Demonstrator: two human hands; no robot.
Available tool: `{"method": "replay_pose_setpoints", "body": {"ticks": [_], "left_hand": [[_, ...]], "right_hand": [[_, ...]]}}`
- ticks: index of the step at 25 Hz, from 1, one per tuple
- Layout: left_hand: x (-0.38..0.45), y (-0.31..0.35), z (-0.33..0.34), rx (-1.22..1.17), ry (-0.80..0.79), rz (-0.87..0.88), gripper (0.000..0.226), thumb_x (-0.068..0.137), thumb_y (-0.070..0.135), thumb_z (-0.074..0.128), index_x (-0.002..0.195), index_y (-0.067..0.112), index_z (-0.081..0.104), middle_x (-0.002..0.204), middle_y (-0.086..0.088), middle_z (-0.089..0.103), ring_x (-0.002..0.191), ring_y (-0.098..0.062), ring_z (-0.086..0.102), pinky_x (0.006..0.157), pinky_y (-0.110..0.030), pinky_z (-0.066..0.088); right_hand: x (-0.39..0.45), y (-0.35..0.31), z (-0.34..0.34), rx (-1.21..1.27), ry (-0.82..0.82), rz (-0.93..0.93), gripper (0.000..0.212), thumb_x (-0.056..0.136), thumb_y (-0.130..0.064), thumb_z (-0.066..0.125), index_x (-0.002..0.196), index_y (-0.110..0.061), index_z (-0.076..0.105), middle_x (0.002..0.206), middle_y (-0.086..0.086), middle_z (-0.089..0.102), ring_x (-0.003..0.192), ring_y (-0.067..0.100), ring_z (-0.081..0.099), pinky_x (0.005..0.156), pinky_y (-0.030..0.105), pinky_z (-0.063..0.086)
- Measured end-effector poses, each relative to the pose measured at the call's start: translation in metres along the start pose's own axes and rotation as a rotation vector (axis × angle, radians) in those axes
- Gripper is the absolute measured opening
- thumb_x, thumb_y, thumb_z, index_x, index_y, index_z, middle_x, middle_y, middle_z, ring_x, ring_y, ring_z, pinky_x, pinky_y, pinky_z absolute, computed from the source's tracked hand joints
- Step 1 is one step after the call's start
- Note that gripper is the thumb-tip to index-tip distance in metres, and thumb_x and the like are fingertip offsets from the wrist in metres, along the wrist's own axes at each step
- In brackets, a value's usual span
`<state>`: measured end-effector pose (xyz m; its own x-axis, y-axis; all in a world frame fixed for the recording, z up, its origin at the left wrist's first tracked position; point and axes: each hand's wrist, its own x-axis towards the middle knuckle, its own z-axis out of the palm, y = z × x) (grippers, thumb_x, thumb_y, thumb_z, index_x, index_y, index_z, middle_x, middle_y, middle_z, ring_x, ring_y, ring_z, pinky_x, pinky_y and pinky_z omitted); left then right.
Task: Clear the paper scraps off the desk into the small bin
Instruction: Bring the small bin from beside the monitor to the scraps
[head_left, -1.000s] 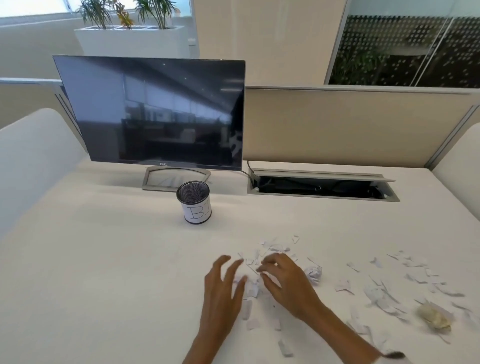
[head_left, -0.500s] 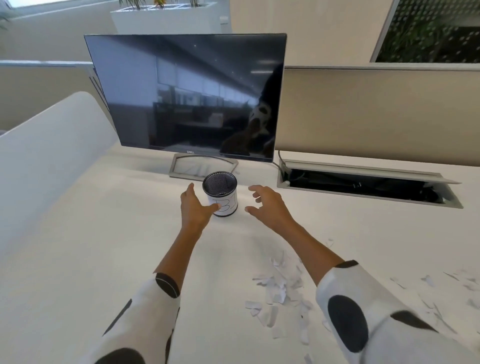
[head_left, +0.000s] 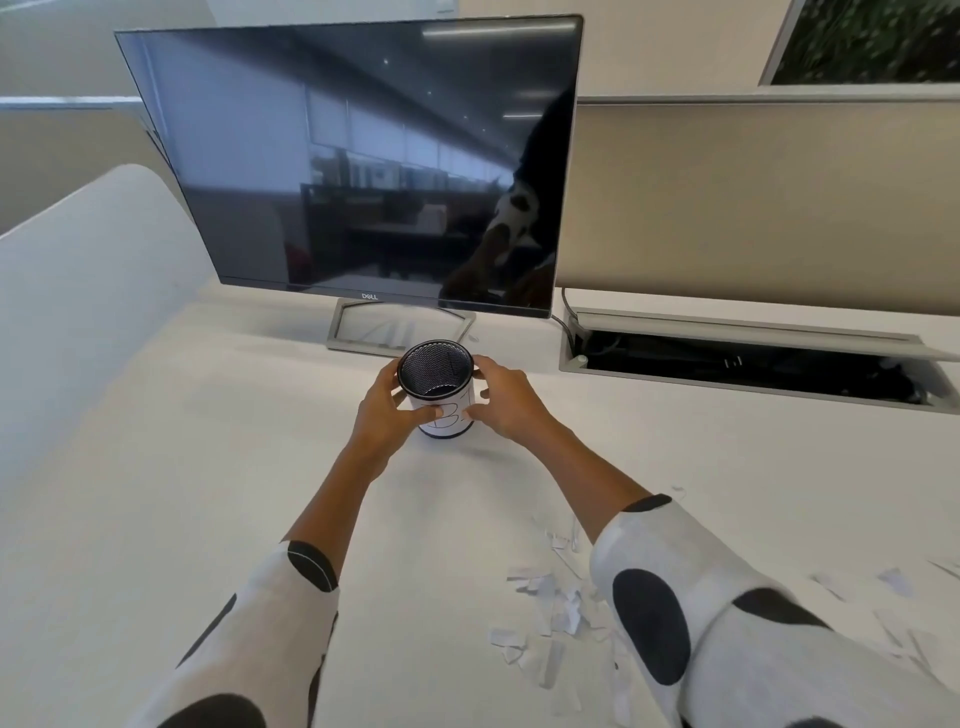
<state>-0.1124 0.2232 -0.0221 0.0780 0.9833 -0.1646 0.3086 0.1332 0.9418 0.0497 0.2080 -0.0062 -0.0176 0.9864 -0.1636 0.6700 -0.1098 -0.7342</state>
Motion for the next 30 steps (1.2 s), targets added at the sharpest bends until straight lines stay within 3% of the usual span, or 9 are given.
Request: {"method": "replay_pose_setpoints", "body": {"ticks": [7,10,16,19,22,25,30], "left_hand": [[-0.015,0.013,0.006,-0.014,0.019,0.034,0.078,0.063,0.001,0.081,0.128,0.018,0.043,0.120,-0.001,0.056,0.110,-0.020,0.053,0.087,-0.031,0.044],[-0.034,0.025,0.012,-0.027,0.002,0.090,0.073,0.062,0.003,0.082,0.123,0.022,0.046,0.115,0.002,0.057,0.107,-0.020,0.056,0.075,-0.021,0.045],[-0.104,0.047,0.051,-0.003,-0.109,0.188,0.069,0.062,0.014,0.084,0.118,0.033,0.047,0.116,0.010,0.056,0.100,-0.007,0.056,0.070,-0.014,0.043],[-0.148,0.050,0.077,-0.035,-0.151,0.202,0.070,0.062,0.014,0.084,0.119,0.031,0.048,0.118,0.013,0.056,0.100,0.003,0.054,0.062,-0.006,0.047],[-0.196,0.038,0.098,-0.040,-0.222,0.223,0.073,0.063,0.016,0.084,0.123,0.031,0.046,0.124,0.011,0.055,0.109,-0.007,0.056,0.072,-0.008,0.051],[-0.234,0.020,0.114,-0.010,-0.305,0.234,0.071,0.064,0.016,0.083,0.116,0.043,0.043,0.124,0.013,0.054,0.112,-0.009,0.055,0.076,-0.010,0.050],[-0.261,0.002,0.133,0.051,-0.366,0.212,0.074,0.064,0.019,0.083,0.121,0.038,0.039,0.130,0.007,0.052,0.114,-0.012,0.053,0.084,-0.014,0.047]], "right_hand": [[-0.015,-0.004,-0.007,0.169,0.091,-0.003,0.052,0.079,-0.005,0.070,0.127,-0.007,0.051,0.128,0.016,0.059,0.109,0.035,0.060,0.099,0.046,0.047],[-0.041,-0.002,-0.024,0.216,0.121,-0.022,0.051,0.078,-0.005,0.070,0.126,-0.007,0.054,0.126,0.012,0.062,0.101,0.031,0.065,0.096,0.043,0.049],[-0.132,0.030,-0.069,0.227,0.178,-0.041,0.046,0.077,-0.010,0.073,0.120,-0.016,0.059,0.115,0.004,0.068,0.086,0.018,0.066,0.069,0.013,0.047],[-0.183,0.048,-0.082,0.249,0.208,-0.014,0.042,0.075,-0.010,0.073,0.114,-0.021,0.062,0.105,-0.007,0.069,0.084,0.009,0.068,0.066,0.010,0.050],[-0.240,0.069,-0.082,0.282,0.237,0.015,0.041,0.073,-0.009,0.074,0.103,-0.035,0.064,0.094,-0.022,0.065,0.080,-0.001,0.068,0.067,0.008,0.052],[-0.289,0.088,-0.072,0.292,0.238,0.076,0.047,0.071,-0.011,0.076,0.089,-0.050,0.060,0.093,-0.024,0.068,0.084,0.000,0.068,0.071,0.012,0.055],[-0.329,0.110,-0.058,0.333,0.299,0.141,0.051,0.068,-0.009,0.078,0.085,-0.053,0.061,0.090,-0.034,0.067,0.083,-0.001,0.067,0.068,0.012,0.054]]}}
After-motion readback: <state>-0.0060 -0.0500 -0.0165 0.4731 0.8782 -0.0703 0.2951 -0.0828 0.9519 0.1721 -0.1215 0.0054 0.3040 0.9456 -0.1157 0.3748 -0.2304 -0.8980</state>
